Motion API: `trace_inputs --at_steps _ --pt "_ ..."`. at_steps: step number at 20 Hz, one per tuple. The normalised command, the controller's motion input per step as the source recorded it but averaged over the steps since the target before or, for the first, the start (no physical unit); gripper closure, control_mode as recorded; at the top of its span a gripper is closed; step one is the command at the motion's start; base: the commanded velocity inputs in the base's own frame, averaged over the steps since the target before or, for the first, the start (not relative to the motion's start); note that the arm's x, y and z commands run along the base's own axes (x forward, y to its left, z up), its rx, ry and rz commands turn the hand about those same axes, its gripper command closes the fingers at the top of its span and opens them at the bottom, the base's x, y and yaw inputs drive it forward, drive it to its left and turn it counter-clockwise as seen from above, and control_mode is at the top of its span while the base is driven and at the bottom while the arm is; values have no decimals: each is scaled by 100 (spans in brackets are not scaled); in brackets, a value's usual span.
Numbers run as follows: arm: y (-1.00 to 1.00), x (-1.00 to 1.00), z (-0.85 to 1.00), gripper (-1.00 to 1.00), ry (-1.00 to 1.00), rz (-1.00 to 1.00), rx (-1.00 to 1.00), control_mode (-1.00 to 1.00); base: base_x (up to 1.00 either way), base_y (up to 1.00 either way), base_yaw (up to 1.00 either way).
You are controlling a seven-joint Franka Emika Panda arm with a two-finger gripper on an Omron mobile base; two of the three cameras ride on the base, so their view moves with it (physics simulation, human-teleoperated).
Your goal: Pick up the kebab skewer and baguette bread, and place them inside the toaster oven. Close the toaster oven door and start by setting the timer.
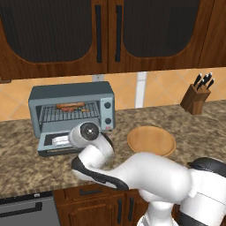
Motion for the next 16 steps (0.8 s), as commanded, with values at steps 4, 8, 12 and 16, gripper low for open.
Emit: trace_inputs --at_steps 4,8,12,16 --pt "0 -53 -10 -100 2 -3 0 -100 0 0 0" --pt "0 -26 -13 -100 0 0 0 -100 0 0 0" --pt "5 1 -6 -100 0 0 0 -100 0 0 0" --pt "0 1 -24 -100 0 0 0 -100 0 0 0"
